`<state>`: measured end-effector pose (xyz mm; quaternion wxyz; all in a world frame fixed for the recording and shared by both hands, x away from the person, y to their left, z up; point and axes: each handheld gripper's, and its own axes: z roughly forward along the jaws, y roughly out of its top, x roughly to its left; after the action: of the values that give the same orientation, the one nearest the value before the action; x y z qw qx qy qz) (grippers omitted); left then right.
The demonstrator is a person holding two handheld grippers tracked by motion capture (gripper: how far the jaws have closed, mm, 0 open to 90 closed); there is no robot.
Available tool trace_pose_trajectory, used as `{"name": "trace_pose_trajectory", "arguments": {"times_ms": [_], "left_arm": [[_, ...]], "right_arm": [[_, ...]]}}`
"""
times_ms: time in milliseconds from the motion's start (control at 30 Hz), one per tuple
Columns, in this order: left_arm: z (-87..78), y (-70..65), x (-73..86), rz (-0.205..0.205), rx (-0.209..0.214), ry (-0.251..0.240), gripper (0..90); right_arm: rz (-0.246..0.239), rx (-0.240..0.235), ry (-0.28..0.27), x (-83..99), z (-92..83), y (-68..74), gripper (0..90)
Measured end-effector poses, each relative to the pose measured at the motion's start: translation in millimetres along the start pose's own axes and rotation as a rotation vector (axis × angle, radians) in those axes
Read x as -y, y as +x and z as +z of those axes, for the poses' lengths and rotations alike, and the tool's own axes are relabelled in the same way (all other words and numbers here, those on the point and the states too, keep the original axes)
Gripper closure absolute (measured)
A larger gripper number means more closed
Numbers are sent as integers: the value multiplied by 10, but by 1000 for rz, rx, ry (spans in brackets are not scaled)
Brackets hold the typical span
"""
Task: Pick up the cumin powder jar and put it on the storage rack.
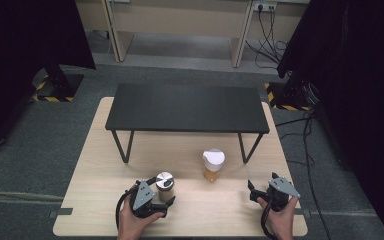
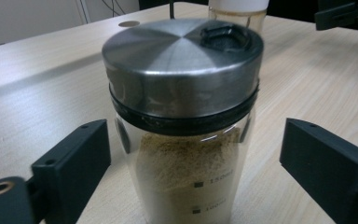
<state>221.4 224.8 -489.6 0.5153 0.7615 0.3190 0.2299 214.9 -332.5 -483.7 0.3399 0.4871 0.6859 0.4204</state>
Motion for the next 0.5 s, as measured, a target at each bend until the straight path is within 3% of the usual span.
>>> {"name": "trace_pose_trajectory", "arguments": {"times_ms": [500], "left_arm": [[105,74,-7,-39,11,5,299]], "right_arm": [[-2,-2,-4,6,-3,5,24]]}}
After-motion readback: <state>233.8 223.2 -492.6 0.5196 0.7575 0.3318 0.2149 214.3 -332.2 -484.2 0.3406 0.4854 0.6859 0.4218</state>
